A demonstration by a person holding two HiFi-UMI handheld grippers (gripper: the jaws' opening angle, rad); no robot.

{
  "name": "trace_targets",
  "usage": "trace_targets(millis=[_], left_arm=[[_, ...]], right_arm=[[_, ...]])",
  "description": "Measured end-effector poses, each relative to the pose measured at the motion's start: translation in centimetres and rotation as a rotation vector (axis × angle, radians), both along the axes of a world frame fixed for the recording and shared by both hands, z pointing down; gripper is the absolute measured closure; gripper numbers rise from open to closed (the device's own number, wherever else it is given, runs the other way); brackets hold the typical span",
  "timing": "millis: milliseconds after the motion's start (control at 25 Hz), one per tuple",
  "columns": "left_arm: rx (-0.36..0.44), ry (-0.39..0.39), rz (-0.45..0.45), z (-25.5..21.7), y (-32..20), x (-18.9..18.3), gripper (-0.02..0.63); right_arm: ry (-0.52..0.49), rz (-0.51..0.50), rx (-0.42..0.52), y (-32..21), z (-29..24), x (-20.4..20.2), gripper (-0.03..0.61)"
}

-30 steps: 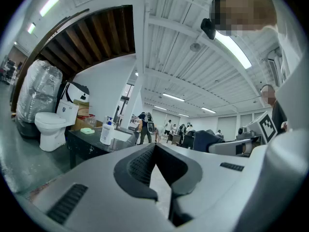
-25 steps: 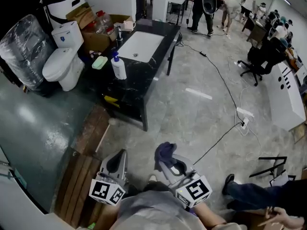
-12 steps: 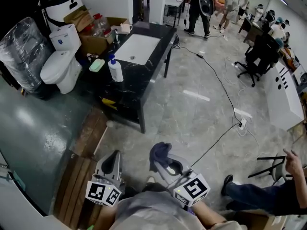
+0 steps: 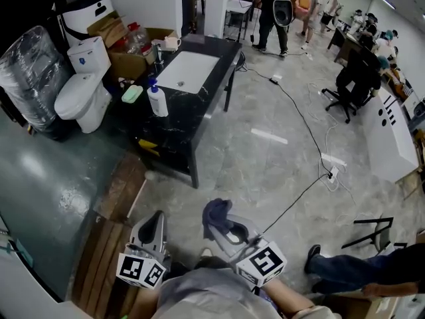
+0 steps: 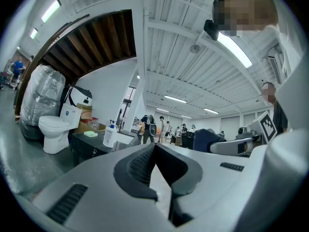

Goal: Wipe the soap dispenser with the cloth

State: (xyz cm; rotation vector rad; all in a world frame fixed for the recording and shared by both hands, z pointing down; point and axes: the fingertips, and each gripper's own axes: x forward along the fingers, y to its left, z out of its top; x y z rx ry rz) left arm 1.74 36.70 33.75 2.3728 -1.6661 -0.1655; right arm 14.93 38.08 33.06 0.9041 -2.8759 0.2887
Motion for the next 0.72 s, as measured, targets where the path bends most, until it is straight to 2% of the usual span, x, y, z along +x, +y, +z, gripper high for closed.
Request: trace_targets(millis=[720], left_arm=[[0.004, 0.005, 0.018, 0.1, 0.7, 0.5, 0.607]], right_arm=[[0.000, 0.004, 0.012, 1.2, -0.3, 0.0, 0.506]])
